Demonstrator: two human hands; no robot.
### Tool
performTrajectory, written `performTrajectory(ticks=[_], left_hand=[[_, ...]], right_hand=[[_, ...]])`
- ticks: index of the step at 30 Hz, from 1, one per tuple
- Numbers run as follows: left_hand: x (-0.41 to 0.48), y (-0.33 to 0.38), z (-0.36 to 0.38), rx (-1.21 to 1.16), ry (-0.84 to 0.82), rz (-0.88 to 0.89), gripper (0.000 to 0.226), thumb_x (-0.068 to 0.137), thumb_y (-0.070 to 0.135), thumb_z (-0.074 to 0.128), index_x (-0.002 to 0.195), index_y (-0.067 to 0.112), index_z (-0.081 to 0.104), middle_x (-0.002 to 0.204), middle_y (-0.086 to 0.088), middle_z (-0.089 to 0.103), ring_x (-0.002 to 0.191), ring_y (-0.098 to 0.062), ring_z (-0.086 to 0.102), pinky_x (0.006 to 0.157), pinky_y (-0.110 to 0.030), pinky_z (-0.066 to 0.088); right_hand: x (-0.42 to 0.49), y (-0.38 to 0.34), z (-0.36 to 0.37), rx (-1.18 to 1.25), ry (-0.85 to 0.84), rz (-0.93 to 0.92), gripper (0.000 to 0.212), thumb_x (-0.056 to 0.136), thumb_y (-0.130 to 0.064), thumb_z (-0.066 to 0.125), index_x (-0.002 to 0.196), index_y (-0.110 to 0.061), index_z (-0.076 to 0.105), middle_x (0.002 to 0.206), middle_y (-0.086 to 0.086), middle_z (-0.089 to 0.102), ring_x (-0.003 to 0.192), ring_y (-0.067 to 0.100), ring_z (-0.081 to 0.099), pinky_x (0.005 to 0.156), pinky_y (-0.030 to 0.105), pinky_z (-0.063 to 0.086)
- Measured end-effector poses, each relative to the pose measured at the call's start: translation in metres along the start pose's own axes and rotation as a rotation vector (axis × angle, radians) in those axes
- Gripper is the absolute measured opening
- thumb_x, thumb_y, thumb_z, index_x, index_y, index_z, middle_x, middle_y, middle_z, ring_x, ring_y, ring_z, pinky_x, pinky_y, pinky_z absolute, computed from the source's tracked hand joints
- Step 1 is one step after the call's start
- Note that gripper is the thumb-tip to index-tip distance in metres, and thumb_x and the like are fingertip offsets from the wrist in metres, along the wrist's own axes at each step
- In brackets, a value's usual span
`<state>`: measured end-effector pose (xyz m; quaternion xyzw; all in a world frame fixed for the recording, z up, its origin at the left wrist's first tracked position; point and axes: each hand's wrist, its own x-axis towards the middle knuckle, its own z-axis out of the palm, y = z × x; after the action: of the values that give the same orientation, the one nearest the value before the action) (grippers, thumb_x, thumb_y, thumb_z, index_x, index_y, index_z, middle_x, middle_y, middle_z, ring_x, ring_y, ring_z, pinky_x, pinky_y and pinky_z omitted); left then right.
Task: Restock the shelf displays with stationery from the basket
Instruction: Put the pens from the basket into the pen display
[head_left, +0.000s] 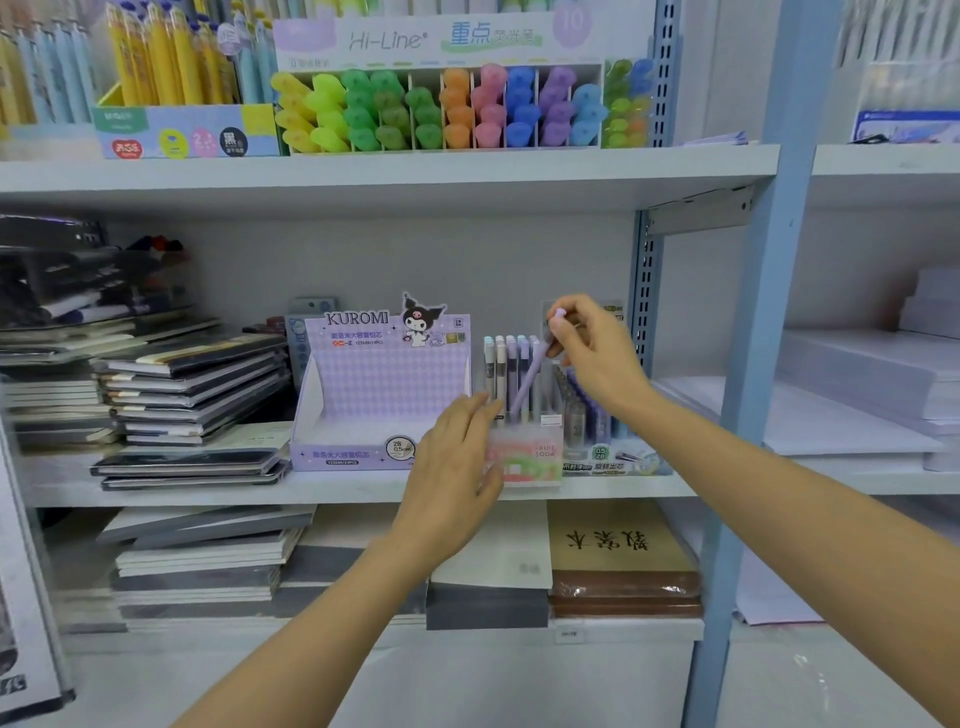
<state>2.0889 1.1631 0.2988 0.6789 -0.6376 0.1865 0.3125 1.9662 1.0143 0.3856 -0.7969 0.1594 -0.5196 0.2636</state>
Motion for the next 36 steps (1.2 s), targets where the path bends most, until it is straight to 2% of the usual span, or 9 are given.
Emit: performTrajectory(ticks=[6, 12, 16, 18, 21, 25, 28, 32, 36], left_hand=[[-0.001, -0.006, 0.005, 0.085, -0.004, 0.019, 0.063, 0.093, 0.020, 0.054, 0.149, 0.016, 0.027, 0.157, -0.001, 0.022, 0.145, -0.020, 0.017, 0.115, -0.038, 0.024], [-0.003, -0.009, 0.013, 0.091, 0.003, 0.012, 0.066, 0.093, 0.023, 0.054, 0.151, 0.019, 0.022, 0.159, 0.001, 0.016, 0.145, -0.020, 0.015, 0.115, -0.038, 0.025], [-0.005, -0.010, 0.016, 0.086, 0.016, 0.014, 0.067, 0.093, 0.021, 0.054, 0.152, 0.019, 0.022, 0.159, 0.000, 0.016, 0.144, -0.022, 0.018, 0.114, -0.039, 0.028], [-0.005, -0.010, 0.016, 0.096, 0.021, 0.016, 0.068, 0.093, 0.021, 0.054, 0.152, 0.019, 0.022, 0.159, 0.000, 0.017, 0.143, -0.022, 0.018, 0.113, -0.040, 0.029], [-0.004, -0.010, 0.016, 0.110, 0.016, 0.015, 0.068, 0.092, 0.021, 0.054, 0.152, 0.021, 0.021, 0.159, 0.000, 0.016, 0.143, -0.022, 0.018, 0.111, -0.041, 0.030], [-0.011, -0.002, 0.015, 0.048, 0.054, 0.004, 0.071, 0.093, 0.018, 0.055, 0.154, 0.020, 0.018, 0.160, -0.004, 0.011, 0.146, -0.025, 0.013, 0.118, -0.043, 0.022], [-0.029, 0.008, 0.026, -0.014, 0.228, 0.004, 0.063, 0.086, 0.008, 0.058, 0.146, 0.013, 0.036, 0.145, -0.013, 0.033, 0.133, -0.028, 0.032, 0.110, -0.040, 0.031], [-0.076, 0.020, 0.076, -0.112, 0.326, 0.021, 0.038, 0.080, 0.004, 0.054, 0.118, 0.008, 0.054, 0.115, -0.014, 0.051, 0.110, -0.025, 0.043, 0.094, -0.031, 0.034], [-0.147, 0.026, 0.154, -0.288, -0.035, 0.010, 0.026, 0.080, -0.004, 0.057, 0.104, 0.006, 0.059, 0.097, -0.007, 0.057, 0.088, -0.023, 0.050, 0.075, -0.033, 0.040]], right_hand=[[0.000, 0.008, 0.014, -0.128, -0.097, -0.039, 0.013, 0.100, -0.011, 0.048, 0.097, -0.005, 0.060, 0.086, 0.009, 0.067, 0.080, 0.023, 0.067, 0.079, 0.035, 0.056], [0.010, 0.009, 0.019, -0.219, -0.165, -0.040, 0.014, 0.098, -0.011, 0.052, 0.108, -0.006, 0.060, 0.086, 0.009, 0.069, 0.079, 0.021, 0.067, 0.082, 0.039, 0.055], [0.005, 0.017, 0.030, -0.232, -0.067, -0.064, 0.011, 0.095, -0.015, 0.057, 0.105, -0.016, 0.053, 0.080, 0.003, 0.067, 0.072, 0.011, 0.063, 0.070, 0.033, 0.053], [0.005, 0.020, 0.032, -0.292, -0.058, -0.078, 0.008, 0.094, -0.017, 0.060, 0.102, -0.015, 0.060, 0.088, 0.002, 0.065, 0.077, 0.009, 0.060, 0.074, 0.029, 0.051], [0.000, 0.023, 0.033, -0.376, -0.103, -0.072, 0.024, 0.095, -0.021, 0.058, 0.118, -0.016, 0.063, 0.105, 0.004, 0.057, 0.092, 0.011, 0.053, 0.087, 0.026, 0.045], [-0.027, 0.011, 0.022, -0.279, -0.059, -0.164, 0.030, 0.097, -0.019, 0.055, 0.126, -0.011, 0.059, 0.113, 0.005, 0.055, 0.099, 0.010, 0.051, 0.089, 0.024, 0.041], [-0.072, 0.006, 0.009, -0.134, -0.038, -0.288, 0.017, 0.095, -0.010, 0.056, 0.109, -0.005, 0.063, 0.100, 0.005, 0.061, 0.087, 0.015, 0.058, 0.077, 0.024, 0.046], [-0.160, 0.036, 0.002, -0.073, -0.296, -0.213, 0.013, 0.095, -0.020, 0.054, 0.091, -0.011, 0.063, 0.078, -0.003, 0.062, 0.066, 0.011, 0.056, 0.059, 0.022, 0.044], [-0.247, 0.103, 0.008, -0.133, -0.638, 0.044, 0.011, 0.095, -0.020, 0.057, 0.091, -0.014, 0.066, 0.076, -0.006, 0.063, 0.061, 0.005, 0.052, 0.059, 0.019, 0.043]])
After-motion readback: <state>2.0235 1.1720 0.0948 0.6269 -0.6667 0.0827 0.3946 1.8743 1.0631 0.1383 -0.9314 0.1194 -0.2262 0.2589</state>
